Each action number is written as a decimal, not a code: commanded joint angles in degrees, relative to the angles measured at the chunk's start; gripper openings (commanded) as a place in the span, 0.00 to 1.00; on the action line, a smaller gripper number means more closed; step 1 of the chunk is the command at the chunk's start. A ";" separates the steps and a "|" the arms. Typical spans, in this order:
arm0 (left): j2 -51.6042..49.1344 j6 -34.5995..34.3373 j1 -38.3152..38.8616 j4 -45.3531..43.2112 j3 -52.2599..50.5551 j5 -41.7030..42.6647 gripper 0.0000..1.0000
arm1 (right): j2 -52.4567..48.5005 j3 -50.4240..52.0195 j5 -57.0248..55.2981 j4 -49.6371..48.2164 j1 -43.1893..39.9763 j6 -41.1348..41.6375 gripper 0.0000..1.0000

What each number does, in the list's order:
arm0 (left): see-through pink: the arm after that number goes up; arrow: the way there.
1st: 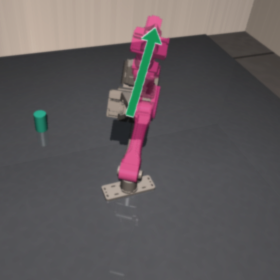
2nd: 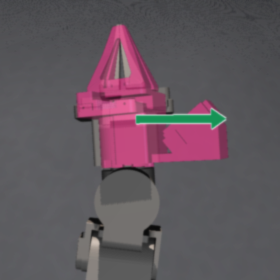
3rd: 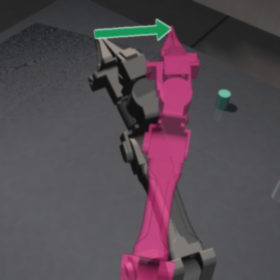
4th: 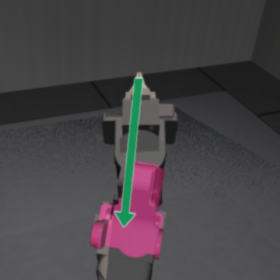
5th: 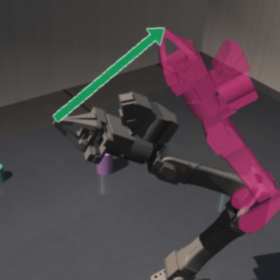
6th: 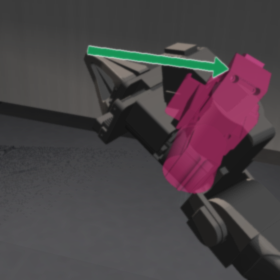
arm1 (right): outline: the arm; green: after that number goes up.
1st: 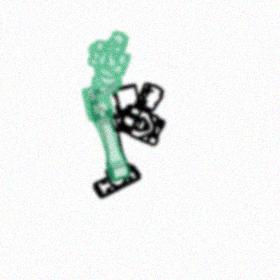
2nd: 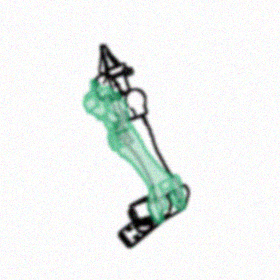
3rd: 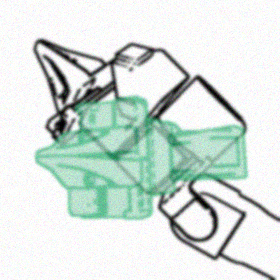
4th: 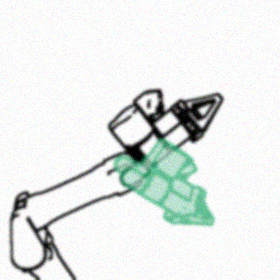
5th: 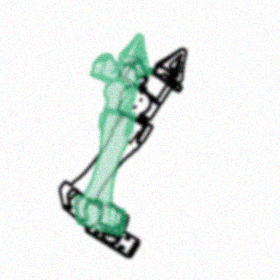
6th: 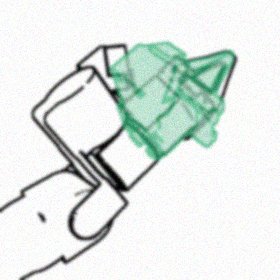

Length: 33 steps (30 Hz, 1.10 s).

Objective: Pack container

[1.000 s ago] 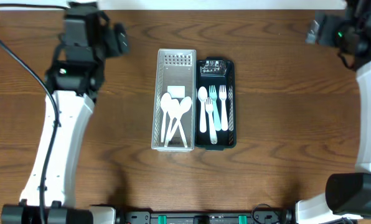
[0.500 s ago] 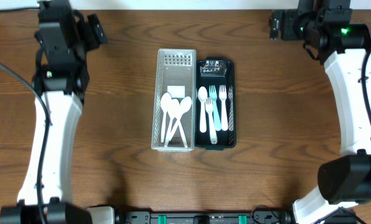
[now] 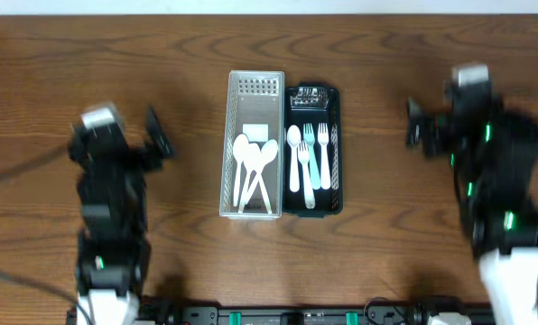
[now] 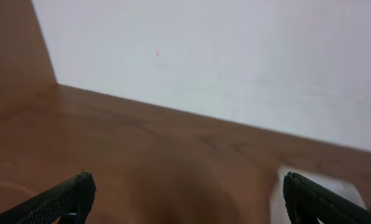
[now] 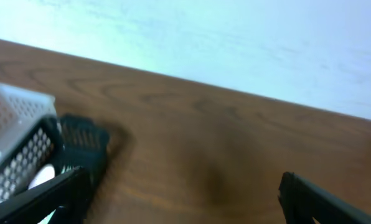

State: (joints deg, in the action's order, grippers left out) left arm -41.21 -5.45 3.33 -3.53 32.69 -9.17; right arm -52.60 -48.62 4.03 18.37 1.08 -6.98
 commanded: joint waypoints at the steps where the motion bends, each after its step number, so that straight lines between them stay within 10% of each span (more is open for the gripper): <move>1: 9.44 0.76 2.75 3.48 -7.02 0.85 0.98 | 9.16 10.62 -5.22 0.83 0.44 0.68 0.99; 9: 17.66 5.55 7.17 8.52 -11.96 5.99 0.98 | 24.59 23.65 -7.02 5.92 0.44 5.92 0.99; 33: 17.35 5.46 7.37 21.64 -11.96 5.95 0.98 | 24.94 24.09 -7.04 14.95 0.44 5.88 0.99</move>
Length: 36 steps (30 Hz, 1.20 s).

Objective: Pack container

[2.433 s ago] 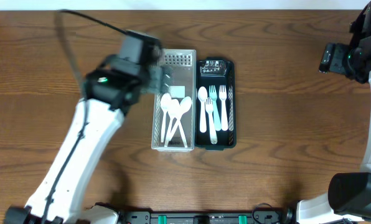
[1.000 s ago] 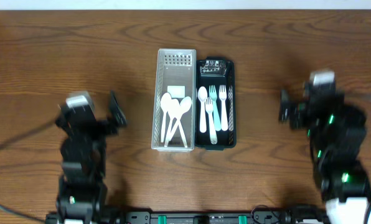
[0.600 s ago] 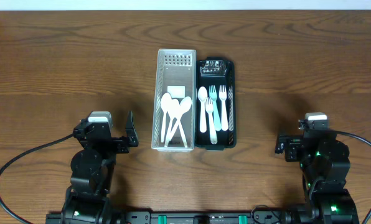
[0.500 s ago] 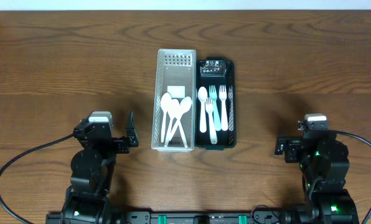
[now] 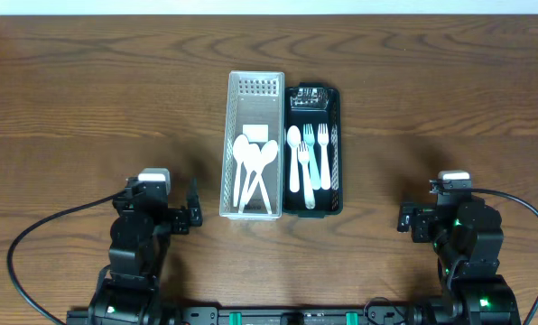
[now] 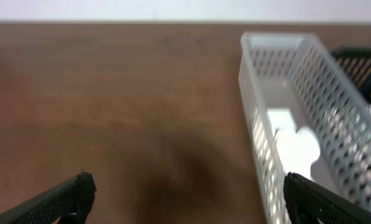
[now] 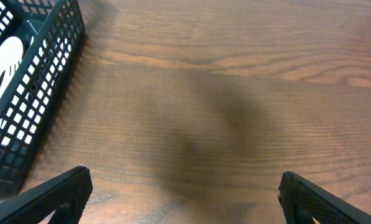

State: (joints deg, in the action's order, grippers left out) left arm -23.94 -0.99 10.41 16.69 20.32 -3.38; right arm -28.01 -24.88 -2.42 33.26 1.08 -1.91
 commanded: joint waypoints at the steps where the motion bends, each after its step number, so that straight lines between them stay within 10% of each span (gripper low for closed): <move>1: 0.09 1.01 0.28 2.64 0.42 0.15 0.98 | 0.35 0.35 -0.57 0.09 0.44 0.81 0.99; 18: 0.09 1.01 0.28 14.78 0.42 0.15 0.98 | 17.81 4.22 4.28 5.07 1.90 2.43 0.99; 28: 0.09 1.01 0.28 14.80 0.42 0.17 0.98 | 27.74 24.68 4.09 -33.29 2.38 2.03 0.99; 36: 0.09 1.01 0.28 14.80 0.42 0.17 0.98 | 27.69 24.57 3.37 -29.00 2.84 -0.76 0.99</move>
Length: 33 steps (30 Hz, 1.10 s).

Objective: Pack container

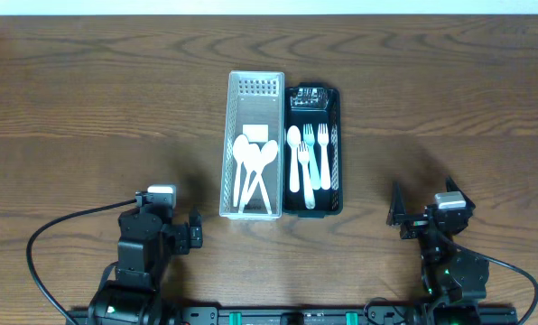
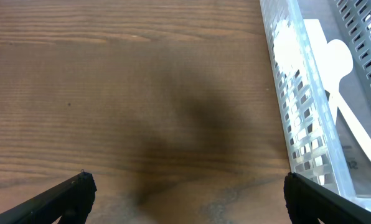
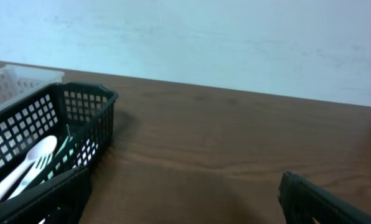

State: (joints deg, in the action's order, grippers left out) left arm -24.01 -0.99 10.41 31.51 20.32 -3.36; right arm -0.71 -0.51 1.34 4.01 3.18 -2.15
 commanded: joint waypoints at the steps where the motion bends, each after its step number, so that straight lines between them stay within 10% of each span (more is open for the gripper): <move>1: 0.15 1.01 0.28 -0.02 0.42 0.13 0.98 | 0.39 0.20 -0.46 0.17 0.74 -0.48 0.99; 33: 2.51 0.98 -3.52 2.80 0.42 0.13 0.98 | 0.33 0.20 -0.46 0.20 0.74 -0.48 0.99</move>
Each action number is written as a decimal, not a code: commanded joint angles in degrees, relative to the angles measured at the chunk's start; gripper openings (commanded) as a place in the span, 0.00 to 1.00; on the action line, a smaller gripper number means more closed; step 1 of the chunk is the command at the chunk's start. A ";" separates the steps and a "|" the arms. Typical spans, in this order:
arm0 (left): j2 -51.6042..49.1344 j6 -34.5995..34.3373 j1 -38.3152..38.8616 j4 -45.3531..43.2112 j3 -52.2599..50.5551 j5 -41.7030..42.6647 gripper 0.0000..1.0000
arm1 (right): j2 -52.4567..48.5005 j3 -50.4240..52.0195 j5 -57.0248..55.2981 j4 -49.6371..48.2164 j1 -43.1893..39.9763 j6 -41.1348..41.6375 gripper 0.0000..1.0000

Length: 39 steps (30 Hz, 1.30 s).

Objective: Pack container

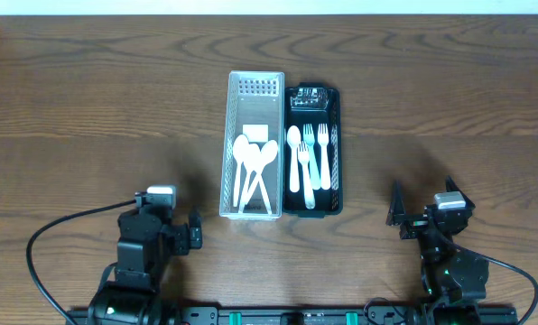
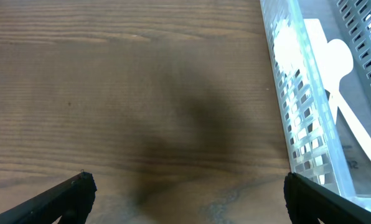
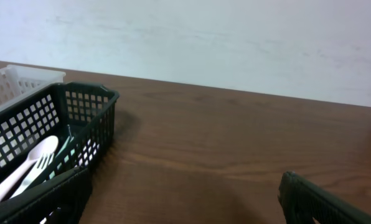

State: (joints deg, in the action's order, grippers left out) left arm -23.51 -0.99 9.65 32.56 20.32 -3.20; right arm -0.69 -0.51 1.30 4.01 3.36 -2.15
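Observation:
A white perforated basket (image 1: 251,99) at mid-table holds several white spoons (image 1: 254,162). Touching its right side, a black mesh basket (image 1: 336,144) holds forks (image 1: 316,153) and a white spoon. My left gripper (image 1: 194,231) sits low near the front edge, left of the white basket, open and empty. In the left wrist view the left gripper (image 2: 185,199) spans bare wood, with the white basket (image 2: 297,118) at the right. My right gripper (image 1: 397,215) rests right of the black basket, open and empty. In the right wrist view the right gripper (image 3: 185,199) shows the black basket (image 3: 79,118) at the left.
The wooden table (image 1: 88,108) stretches to either side of the baskets. A pale wall (image 3: 204,43) rises behind its far edge. Black cables (image 1: 43,244) trail from both arm bases along the front edge.
Both arms first stood high beside the baskets at mid-table, blurred with motion. Then they were drawn back toward the front edge. Later they sat folded low at that edge, grippers open, and they remain so. The cutlery in both baskets lay the same throughout.

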 commanded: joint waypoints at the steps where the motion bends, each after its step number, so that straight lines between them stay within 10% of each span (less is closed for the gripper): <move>1: 3.02 0.98 -3.93 2.58 0.42 0.00 0.98 | 0.31 0.20 -0.42 0.20 0.57 -0.48 0.99; 11: 20.28 3.39 -9.09 4.57 -1.38 -0.87 0.98 | 0.31 0.20 -0.42 0.20 0.57 -0.48 0.99; 20: 23.39 5.29 -9.09 -30.03 -19.78 -0.85 0.98 | 0.31 0.20 -0.42 0.20 0.57 -0.48 0.99; 39: 23.21 5.05 -9.05 -28.55 -20.04 1.27 0.98 | 0.31 0.20 -0.42 0.20 0.57 -0.48 0.99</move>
State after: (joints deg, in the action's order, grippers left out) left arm -0.62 3.29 0.84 2.42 1.78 -1.87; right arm -0.69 -0.47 1.28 4.01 3.46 -2.15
